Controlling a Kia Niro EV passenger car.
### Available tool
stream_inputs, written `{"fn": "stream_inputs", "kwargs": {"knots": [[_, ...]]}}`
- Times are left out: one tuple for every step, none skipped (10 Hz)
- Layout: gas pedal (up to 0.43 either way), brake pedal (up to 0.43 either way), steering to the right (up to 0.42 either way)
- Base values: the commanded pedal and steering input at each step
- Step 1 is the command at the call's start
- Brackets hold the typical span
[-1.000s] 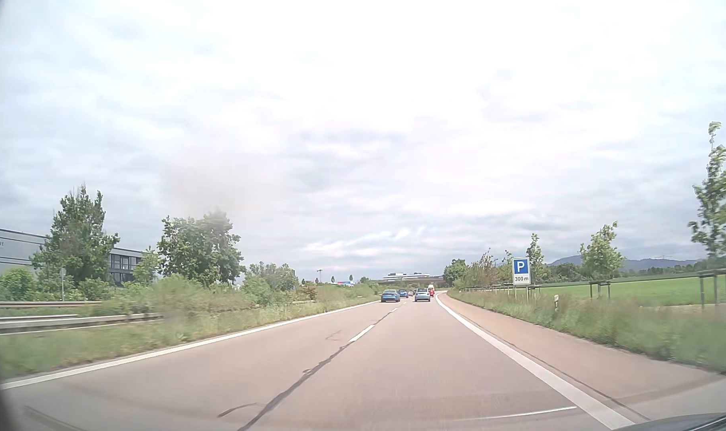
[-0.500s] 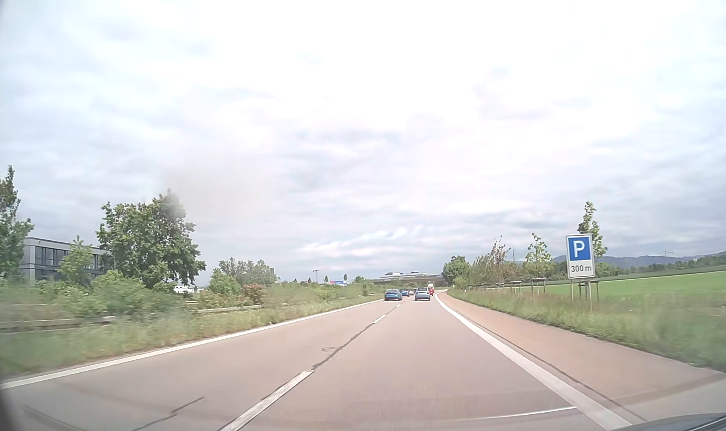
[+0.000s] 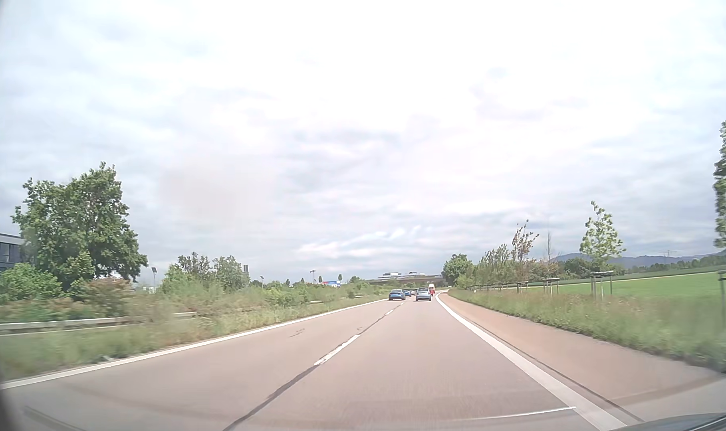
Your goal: Follow the waypoints while adhering to traffic rules and regulations
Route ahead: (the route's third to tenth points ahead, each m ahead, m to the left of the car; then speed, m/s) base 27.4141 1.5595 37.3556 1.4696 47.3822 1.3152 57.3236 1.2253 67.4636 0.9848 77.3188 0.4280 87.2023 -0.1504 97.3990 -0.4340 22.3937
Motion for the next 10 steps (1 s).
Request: {"fn": "stream_inputs", "kwargs": {"knots": [[0.228, 0.0, 0.001], [0.228, 0.0, 0.001], [0.228, 0.0, 0.001], [0.228, 0.0, 0.001], [0.228, 0.0, 0.001], [0.228, 0.0, 0.001], [0.228, 0.0, 0.001], [0.228, 0.0, 0.001], [0.228, 0.0, 0.001], [0.228, 0.0, 0.001]]}}
